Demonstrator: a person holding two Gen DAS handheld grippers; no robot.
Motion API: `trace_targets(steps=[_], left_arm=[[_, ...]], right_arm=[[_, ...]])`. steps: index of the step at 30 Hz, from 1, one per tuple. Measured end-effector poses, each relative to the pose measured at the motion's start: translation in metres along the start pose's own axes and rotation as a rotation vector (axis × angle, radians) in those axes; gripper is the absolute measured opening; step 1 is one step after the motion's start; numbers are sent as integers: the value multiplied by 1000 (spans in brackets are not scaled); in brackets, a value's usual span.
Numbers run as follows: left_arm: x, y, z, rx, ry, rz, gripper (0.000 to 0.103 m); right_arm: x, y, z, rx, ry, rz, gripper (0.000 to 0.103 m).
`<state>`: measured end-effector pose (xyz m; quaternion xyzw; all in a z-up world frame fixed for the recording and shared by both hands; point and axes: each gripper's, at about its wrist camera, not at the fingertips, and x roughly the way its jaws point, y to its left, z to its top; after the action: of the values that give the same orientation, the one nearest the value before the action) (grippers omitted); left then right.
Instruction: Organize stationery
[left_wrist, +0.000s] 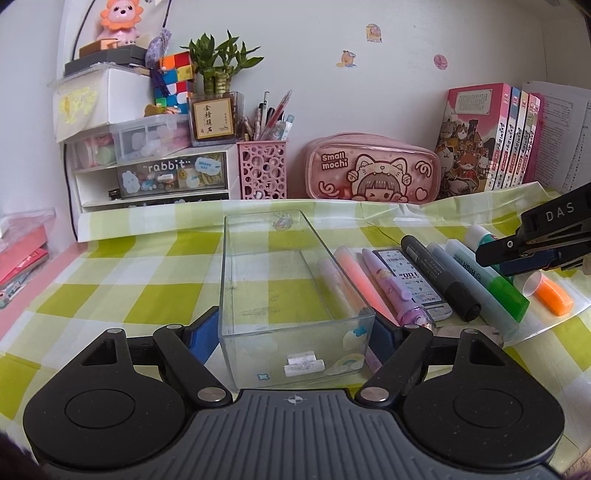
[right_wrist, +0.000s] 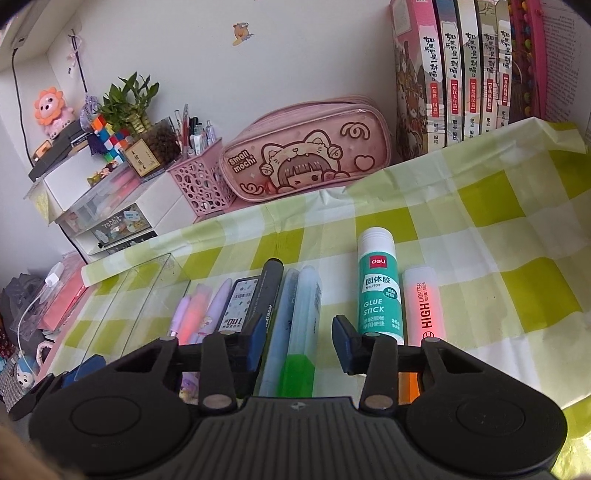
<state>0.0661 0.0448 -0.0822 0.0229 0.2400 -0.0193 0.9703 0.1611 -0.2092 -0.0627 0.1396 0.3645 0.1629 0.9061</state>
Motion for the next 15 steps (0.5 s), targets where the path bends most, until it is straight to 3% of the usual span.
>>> trace_targets(steps=[5, 10, 15], left_arm=[[-6, 5, -3, 19, -5, -21, 76], [-11, 12, -7, 5, -13, -35, 74], [-13, 11, -9, -20, -24, -27, 74]], right_arm=[[14, 3, 2, 14, 82, -26, 27], [15, 3, 11, 84, 114, -58, 24], [7, 11, 17, 157, 111, -10, 24]])
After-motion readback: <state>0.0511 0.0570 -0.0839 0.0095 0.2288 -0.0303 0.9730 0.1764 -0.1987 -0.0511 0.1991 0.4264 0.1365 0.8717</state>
